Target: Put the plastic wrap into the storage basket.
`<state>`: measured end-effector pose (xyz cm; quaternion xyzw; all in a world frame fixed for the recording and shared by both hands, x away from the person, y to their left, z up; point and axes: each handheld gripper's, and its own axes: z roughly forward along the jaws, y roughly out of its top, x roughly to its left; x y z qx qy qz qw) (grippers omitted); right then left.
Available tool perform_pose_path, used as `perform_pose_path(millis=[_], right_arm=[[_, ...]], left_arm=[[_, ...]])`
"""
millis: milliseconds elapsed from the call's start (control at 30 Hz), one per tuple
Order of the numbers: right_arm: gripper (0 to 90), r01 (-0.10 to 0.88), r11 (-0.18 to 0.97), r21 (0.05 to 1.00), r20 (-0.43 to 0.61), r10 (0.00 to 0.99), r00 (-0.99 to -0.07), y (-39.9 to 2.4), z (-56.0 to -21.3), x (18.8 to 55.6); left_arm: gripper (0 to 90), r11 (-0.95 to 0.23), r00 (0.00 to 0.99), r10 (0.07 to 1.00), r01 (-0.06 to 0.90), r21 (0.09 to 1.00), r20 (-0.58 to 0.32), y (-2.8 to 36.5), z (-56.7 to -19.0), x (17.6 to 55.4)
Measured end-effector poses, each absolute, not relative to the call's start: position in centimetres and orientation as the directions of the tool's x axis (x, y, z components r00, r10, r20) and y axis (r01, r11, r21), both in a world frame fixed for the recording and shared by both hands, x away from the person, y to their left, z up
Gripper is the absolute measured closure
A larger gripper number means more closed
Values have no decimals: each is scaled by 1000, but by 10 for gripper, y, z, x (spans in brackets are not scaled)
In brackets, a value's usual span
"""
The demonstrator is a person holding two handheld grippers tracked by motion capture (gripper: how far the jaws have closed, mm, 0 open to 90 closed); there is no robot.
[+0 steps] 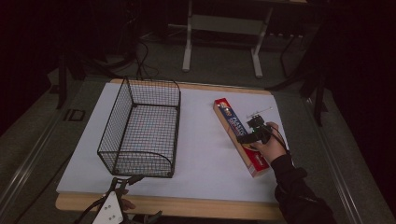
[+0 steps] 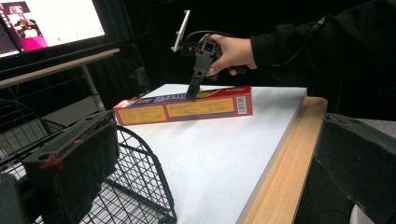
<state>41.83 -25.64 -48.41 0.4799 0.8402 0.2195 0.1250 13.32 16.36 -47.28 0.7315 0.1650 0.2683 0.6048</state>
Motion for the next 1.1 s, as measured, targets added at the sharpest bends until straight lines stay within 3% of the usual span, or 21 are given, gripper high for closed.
perform_pose_path(millis=[833,1100], right_arm=[[172,855,483,190,-52,874,-483,-219,-490,466],[274,861,488,143,-86,873,-480,-209,-497,471]], left_arm=[[1,-215,806,560,-81,973,191,164,-473,134],[1,-215,809,557,-78,973,188,163,-474,134]])
